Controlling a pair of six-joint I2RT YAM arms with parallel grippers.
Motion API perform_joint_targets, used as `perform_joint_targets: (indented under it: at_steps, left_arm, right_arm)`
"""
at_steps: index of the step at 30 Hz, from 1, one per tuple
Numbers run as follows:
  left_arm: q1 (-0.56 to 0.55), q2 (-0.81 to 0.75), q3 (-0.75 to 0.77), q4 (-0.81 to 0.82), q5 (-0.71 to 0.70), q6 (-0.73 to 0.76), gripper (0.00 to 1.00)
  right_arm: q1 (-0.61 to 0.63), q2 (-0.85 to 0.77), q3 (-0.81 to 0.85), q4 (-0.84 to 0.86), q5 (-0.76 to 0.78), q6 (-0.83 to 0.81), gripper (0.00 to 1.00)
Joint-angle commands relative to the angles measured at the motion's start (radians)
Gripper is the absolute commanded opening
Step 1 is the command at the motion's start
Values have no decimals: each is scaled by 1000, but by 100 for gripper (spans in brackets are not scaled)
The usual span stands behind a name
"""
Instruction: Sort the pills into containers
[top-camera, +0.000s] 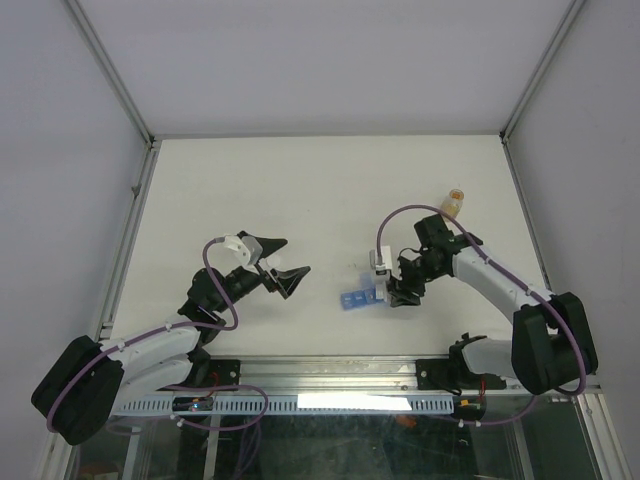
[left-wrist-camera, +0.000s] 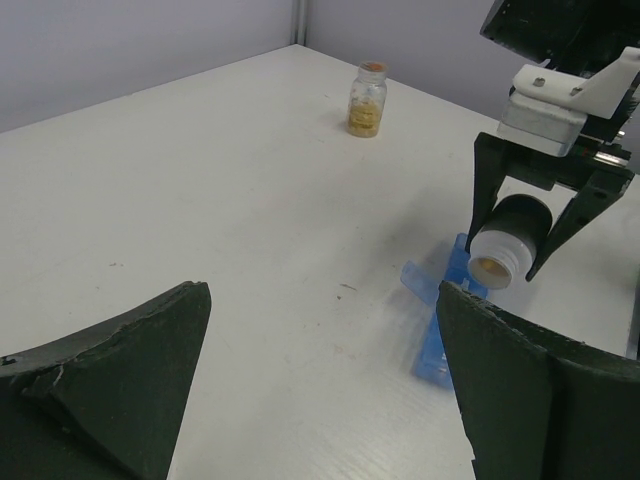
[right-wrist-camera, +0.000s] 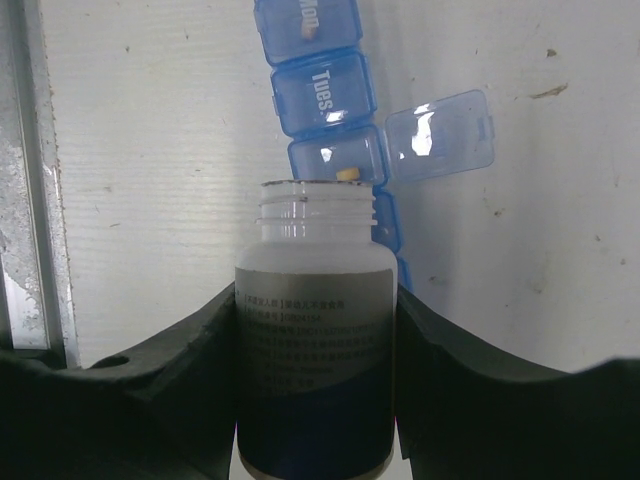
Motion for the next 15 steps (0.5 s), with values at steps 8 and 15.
perform_joint_targets:
  at_steps: [8, 15]
  left_arm:
    - [-6, -11, -6, 67, 19, 31, 99]
    - [-6, -12, -6, 68, 19, 31, 99]
  right_arm:
    - [81, 32, 40, 60, 132, 88, 0]
    - [139, 48, 72, 40, 218, 136, 0]
